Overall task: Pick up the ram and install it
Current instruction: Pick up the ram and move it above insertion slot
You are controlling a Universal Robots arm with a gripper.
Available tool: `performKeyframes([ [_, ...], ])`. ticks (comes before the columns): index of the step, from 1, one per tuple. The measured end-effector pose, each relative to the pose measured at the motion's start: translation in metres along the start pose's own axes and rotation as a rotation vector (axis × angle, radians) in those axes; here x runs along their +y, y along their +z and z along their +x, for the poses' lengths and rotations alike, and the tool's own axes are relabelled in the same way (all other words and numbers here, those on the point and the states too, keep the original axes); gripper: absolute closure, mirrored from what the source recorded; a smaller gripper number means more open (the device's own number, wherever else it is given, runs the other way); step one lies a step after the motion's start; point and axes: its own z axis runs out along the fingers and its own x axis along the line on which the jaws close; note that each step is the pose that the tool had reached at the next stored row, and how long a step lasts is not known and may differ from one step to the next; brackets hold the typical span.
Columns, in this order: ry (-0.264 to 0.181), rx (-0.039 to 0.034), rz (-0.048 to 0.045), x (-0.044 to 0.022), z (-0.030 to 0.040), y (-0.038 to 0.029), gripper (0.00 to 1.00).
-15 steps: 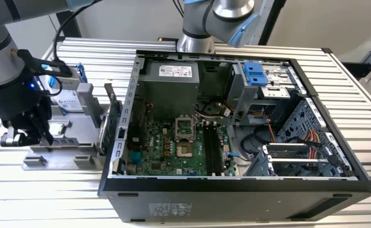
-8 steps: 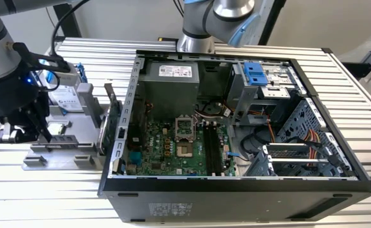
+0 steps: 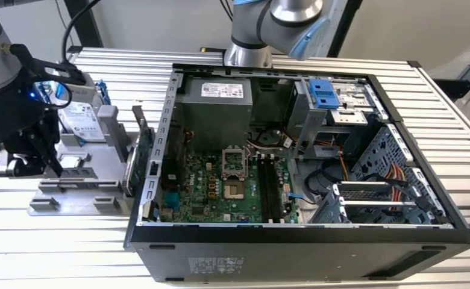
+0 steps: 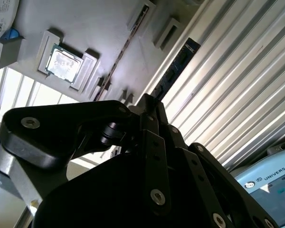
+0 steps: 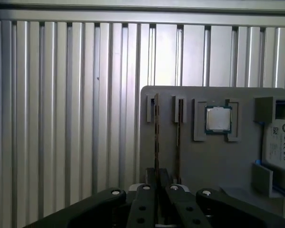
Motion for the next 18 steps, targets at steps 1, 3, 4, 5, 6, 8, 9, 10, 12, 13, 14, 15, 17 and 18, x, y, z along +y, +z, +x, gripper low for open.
performKeyframes([
  [1,0.000,0.0001,-0.0001,0.0000,0.0000,-0.0014,1.00],
  [3,0.000,0.0001,-0.0001,0.0001,0.0000,-0.0039,1.00],
  [4,0.000,0.0001,-0.0001,0.0001,0.0001,-0.0051,1.00],
  [5,0.000,0.0001,0.0000,0.0001,0.0001,-0.0062,1.00],
  [6,0.000,0.0000,0.0000,0.0001,0.0001,-0.0075,1.00],
  [8,0.000,0.0001,0.0000,0.0002,0.0001,-0.0098,1.00],
  [9,0.000,0.0001,0.0000,0.0002,0.0002,-0.0110,1.00],
  [10,0.000,0.0000,0.0000,0.0002,0.0002,-0.0121,1.00],
  [12,0.000,0.0001,-0.0001,0.0003,0.0002,-0.0146,1.00],
  [13,0.000,0.0001,-0.0001,0.0003,0.0002,-0.0157,1.00],
  [14,0.000,0.0002,-0.0001,0.0004,0.0002,-0.0169,1.00],
  [15,0.000,0.0001,0.0000,0.0004,0.0002,-0.0179,1.00],
  [17,0.000,0.0001,0.0000,0.0005,0.0002,-0.0200,1.00],
  [18,0.000,0.0001,0.0000,0.0005,0.0002,-0.0210,1.00],
])
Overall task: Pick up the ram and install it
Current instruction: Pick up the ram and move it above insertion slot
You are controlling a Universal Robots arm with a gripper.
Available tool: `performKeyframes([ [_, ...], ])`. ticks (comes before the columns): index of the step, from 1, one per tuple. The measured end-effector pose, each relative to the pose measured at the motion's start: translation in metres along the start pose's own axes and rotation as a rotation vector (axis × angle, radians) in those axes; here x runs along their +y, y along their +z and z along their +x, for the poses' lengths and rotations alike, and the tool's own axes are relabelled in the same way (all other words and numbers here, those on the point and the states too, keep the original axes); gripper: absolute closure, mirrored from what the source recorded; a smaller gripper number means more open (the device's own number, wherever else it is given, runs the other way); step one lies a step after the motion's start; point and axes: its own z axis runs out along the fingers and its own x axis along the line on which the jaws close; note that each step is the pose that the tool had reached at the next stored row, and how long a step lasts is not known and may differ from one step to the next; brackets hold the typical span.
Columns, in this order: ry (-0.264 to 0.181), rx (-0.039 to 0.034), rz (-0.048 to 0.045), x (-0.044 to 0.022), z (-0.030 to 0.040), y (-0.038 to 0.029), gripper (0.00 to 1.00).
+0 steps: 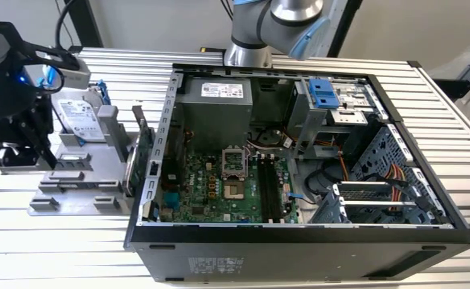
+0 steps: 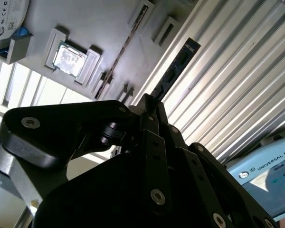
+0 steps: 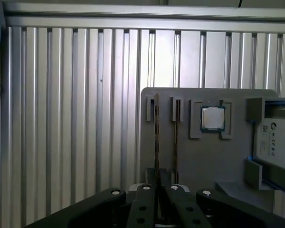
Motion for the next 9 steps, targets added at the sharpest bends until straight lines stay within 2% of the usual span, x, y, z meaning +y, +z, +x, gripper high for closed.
performKeyframes([
  [9,0.000,0.0000,0.0000,0.0003,0.0001,-0.0095,1.00],
])
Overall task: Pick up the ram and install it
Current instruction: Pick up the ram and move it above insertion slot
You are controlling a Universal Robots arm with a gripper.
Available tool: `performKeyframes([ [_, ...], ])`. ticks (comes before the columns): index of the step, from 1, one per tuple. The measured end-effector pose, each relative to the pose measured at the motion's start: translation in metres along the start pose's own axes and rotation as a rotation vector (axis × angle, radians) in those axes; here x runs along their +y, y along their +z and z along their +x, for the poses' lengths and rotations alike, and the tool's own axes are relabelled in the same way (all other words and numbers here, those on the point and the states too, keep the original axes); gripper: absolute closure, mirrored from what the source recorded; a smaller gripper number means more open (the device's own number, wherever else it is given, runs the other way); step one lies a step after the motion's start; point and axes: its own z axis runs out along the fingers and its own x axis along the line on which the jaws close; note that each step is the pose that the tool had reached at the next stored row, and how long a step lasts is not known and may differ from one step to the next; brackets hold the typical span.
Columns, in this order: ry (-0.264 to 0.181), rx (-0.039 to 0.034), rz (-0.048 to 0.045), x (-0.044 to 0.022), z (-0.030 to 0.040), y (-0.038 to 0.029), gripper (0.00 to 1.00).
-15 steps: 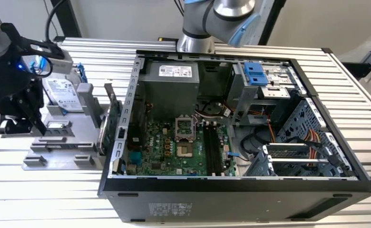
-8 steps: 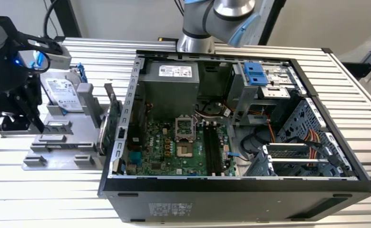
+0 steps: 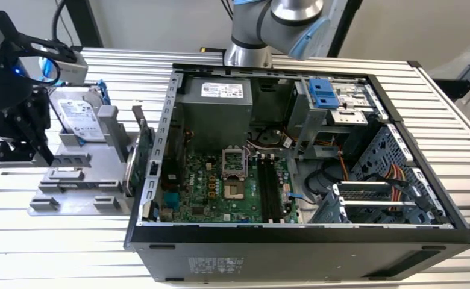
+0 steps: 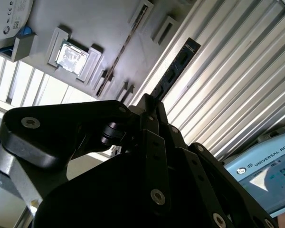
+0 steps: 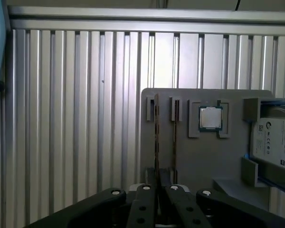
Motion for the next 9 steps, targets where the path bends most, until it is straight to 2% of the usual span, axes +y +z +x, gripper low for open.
performKeyframes([
  [9,0.000,0.0000,0.0000,0.0002,0.0001,-0.0080,1.00],
])
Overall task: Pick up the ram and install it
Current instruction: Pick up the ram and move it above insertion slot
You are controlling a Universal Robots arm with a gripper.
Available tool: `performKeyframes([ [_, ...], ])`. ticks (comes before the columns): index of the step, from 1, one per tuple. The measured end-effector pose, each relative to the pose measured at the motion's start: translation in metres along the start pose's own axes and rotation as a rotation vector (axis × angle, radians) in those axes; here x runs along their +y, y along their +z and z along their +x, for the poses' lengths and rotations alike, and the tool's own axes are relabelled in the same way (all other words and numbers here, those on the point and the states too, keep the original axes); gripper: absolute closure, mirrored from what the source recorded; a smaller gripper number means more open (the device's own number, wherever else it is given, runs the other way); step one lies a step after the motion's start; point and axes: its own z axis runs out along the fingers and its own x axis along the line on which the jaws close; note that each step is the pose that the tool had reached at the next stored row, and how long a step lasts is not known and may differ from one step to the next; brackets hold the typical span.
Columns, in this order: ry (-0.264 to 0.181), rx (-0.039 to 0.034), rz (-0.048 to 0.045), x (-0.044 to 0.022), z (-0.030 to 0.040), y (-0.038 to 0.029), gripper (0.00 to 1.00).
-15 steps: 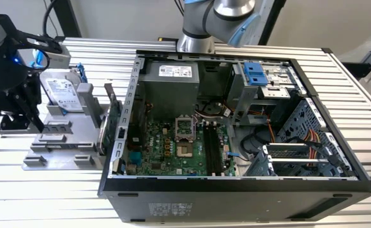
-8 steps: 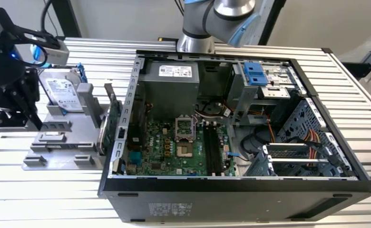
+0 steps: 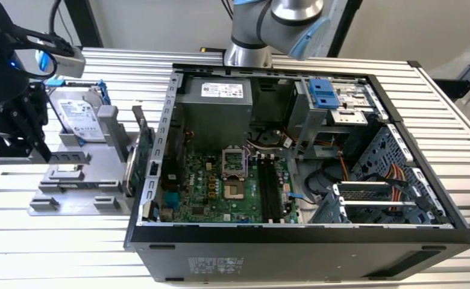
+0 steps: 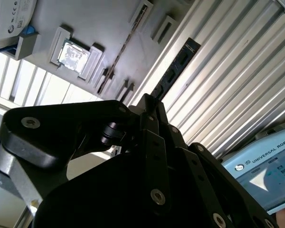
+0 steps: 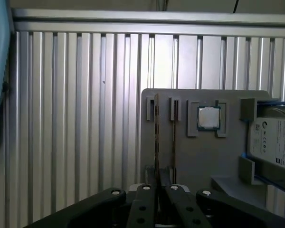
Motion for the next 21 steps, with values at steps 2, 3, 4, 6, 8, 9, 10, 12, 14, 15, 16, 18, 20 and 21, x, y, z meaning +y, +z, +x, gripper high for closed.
performKeyframes([
  [2,0.000,0.0001,-0.0001,0.0001,0.0000,-0.0019,1.00],
  [3,0.000,0.0000,0.0000,0.0001,0.0000,-0.0028,1.00],
  [4,0.000,0.0000,0.0001,0.0001,0.0000,-0.0037,1.00],
  [6,0.000,0.0000,0.0000,0.0002,0.0000,-0.0056,1.00],
  [8,0.000,0.0000,0.0000,0.0002,0.0000,-0.0076,1.00],
  [9,0.000,0.0001,-0.0001,0.0002,0.0001,-0.0085,1.00],
  [10,0.000,0.0000,0.0000,0.0002,0.0001,-0.0093,1.00],
  [12,0.000,0.0000,0.0000,0.0003,0.0001,-0.0111,1.00],
  [14,0.000,0.0001,-0.0001,0.0003,0.0001,-0.0128,1.00],
  [15,0.000,0.0000,0.0000,0.0004,0.0001,-0.0137,1.00],
  [16,0.000,0.0000,0.0000,0.0004,0.0001,-0.0145,1.00],
  [18,0.000,0.0000,-0.0001,0.0004,0.0001,-0.0162,1.00],
  [20,0.000,0.0000,0.0000,0.0005,0.0001,-0.0179,1.00],
  [21,0.000,0.0000,0.0000,0.0005,0.0001,-0.0186,1.00],
])
